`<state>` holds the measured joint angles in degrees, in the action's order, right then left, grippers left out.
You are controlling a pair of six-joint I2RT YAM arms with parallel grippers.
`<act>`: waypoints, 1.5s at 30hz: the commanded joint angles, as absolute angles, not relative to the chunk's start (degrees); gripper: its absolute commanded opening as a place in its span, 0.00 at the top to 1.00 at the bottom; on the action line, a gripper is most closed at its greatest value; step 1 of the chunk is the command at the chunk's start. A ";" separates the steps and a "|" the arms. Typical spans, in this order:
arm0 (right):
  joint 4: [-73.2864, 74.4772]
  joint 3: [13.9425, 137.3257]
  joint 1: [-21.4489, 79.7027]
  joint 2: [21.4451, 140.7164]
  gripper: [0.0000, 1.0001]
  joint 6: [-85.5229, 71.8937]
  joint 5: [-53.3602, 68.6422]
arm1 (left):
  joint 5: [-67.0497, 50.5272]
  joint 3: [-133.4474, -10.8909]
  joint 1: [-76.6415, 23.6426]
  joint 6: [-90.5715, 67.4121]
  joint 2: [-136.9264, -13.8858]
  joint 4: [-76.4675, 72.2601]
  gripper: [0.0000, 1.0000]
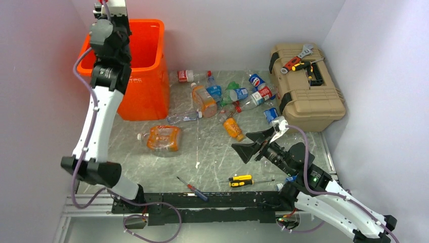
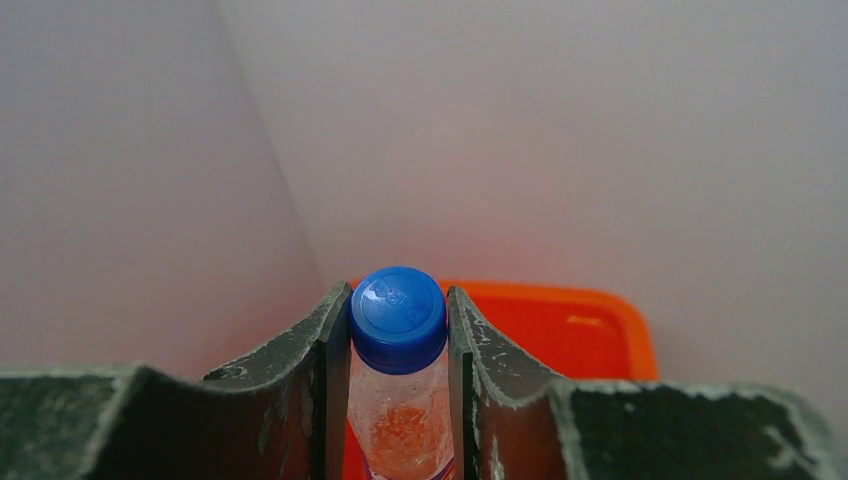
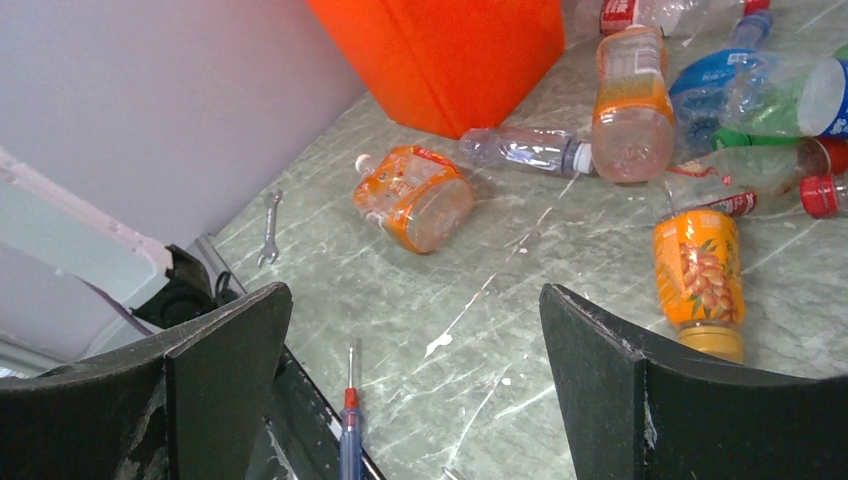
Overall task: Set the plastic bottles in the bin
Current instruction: Place the plastic bottle in the trash bin, then pick up the plastic bottle at the center of the board.
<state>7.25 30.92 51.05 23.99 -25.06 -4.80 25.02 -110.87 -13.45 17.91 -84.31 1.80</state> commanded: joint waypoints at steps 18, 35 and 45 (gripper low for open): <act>1.54 31.32 51.07 29.34 0.00 -24.38 -6.88 | 29.22 -110.93 -36.59 15.37 -77.15 10.24 0.01; 8.20 33.27 46.77 53.14 0.02 -33.28 -27.45 | 21.92 -63.14 -48.20 -7.92 -54.96 32.28 0.00; -5.95 33.41 36.52 68.36 0.05 -29.03 -17.99 | 19.56 -47.69 -48.15 -11.37 -42.35 21.27 0.03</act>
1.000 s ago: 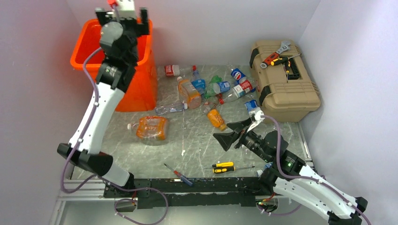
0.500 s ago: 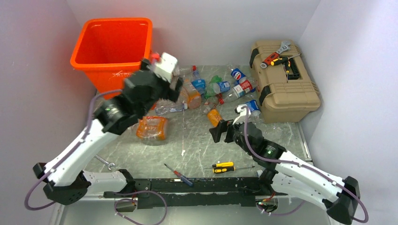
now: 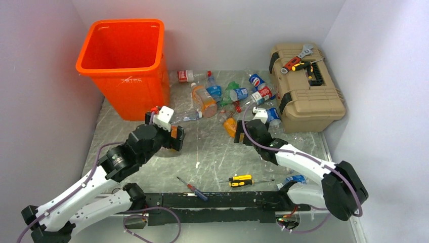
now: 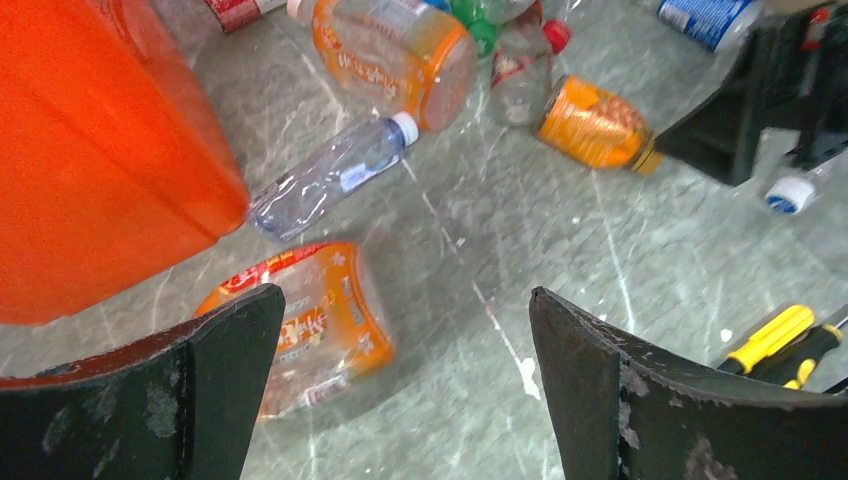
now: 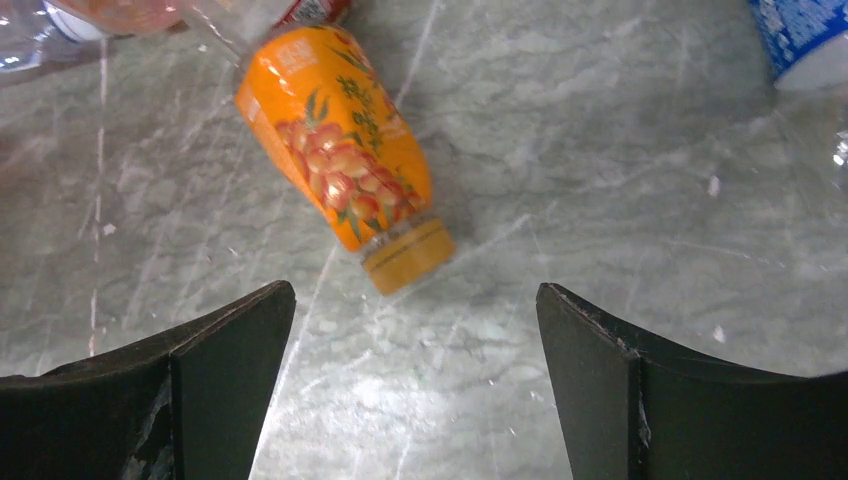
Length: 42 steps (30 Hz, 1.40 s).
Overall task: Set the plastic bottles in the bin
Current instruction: Pick up the plastic bottle at the center of the board.
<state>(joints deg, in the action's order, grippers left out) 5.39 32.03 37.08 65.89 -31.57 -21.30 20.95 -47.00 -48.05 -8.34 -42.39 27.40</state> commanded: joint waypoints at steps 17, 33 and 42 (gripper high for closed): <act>-6.95 44.08 35.68 91.44 0.15 -20.12 -15.01 | 17.63 -48.30 -48.37 -13.88 -40.67 24.46 0.05; 3.14 40.61 51.63 70.23 0.57 -13.40 -11.32 | 10.75 -45.94 -48.46 -11.87 -38.69 19.07 0.01; 12.19 42.00 58.36 51.74 0.55 -13.42 10.97 | -16.96 -42.61 -48.51 -3.36 -35.72 11.22 0.00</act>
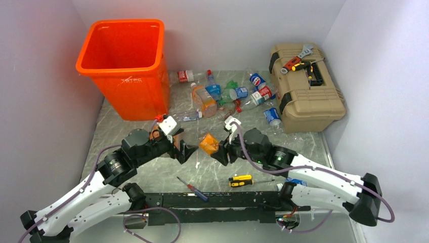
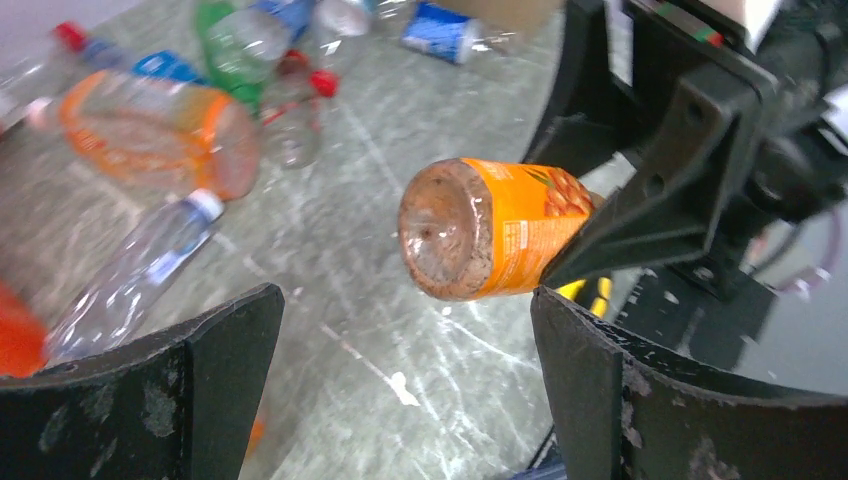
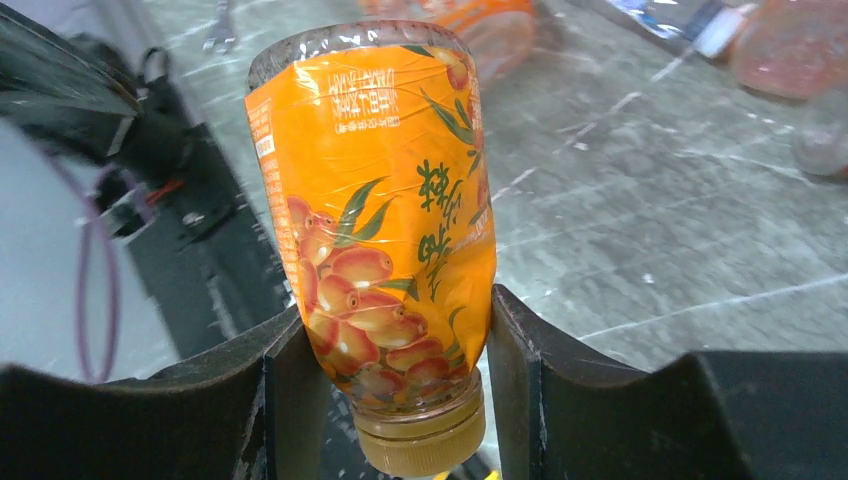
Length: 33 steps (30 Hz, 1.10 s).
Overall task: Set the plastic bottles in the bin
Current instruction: Pick up the plastic bottle at the center of the board.
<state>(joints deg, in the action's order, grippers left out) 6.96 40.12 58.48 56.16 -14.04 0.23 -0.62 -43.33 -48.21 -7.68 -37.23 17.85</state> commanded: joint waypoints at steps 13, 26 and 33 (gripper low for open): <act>22.25 46.87 60.09 49.38 0.55 -9.45 21.41 | -44.89 -50.77 -48.72 2.90 -50.80 22.70 0.01; 24.61 49.60 61.38 51.89 0.55 -7.03 22.30 | -52.76 -49.01 -48.78 4.08 -54.33 22.66 0.27; 26.02 52.42 62.08 54.57 0.55 -5.77 23.08 | -55.11 -48.69 -48.90 4.47 -54.09 22.99 0.55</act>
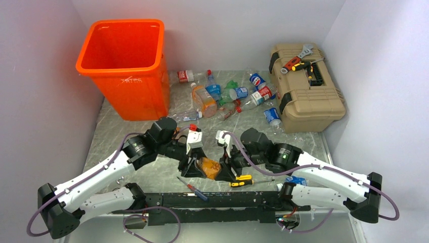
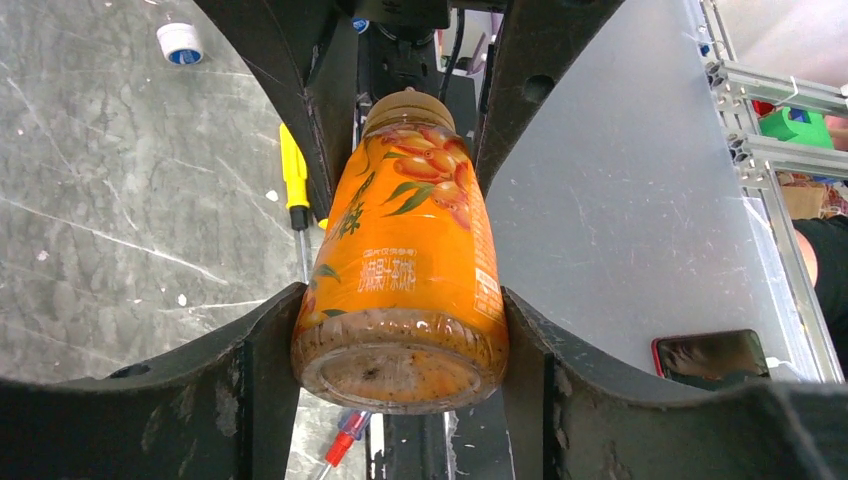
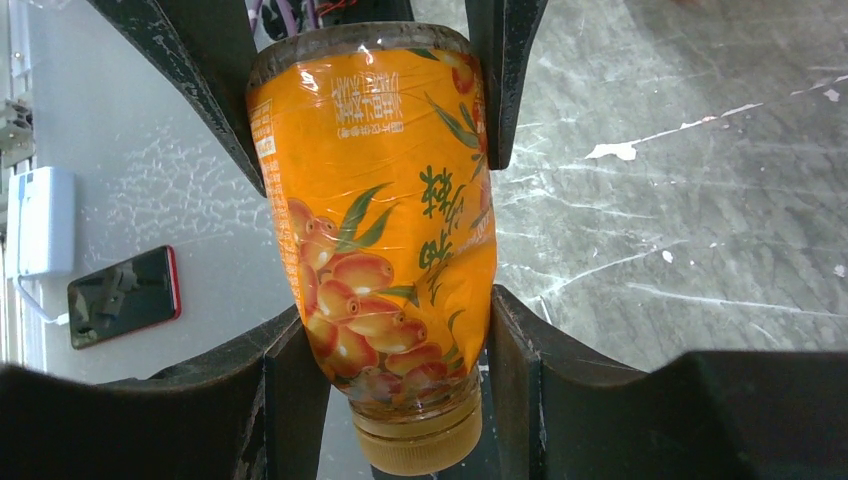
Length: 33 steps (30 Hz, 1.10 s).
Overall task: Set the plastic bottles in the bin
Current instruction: Pick up the plastic bottle at the center of the board.
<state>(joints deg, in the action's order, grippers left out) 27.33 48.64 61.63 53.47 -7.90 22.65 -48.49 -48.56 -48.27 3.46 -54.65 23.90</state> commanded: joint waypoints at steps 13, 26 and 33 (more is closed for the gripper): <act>27.89 56.11 62.58 56.79 0.55 -3.70 22.67 | -55.89 -49.65 -49.61 3.79 -56.17 24.19 0.48; 16.19 54.32 62.84 43.41 0.00 -13.01 4.78 | -43.31 -44.57 -49.75 -14.08 -45.79 -1.78 1.00; -5.47 41.87 62.84 27.54 0.00 -18.23 0.09 | -16.55 -36.26 -49.68 -28.01 -37.64 -25.37 1.00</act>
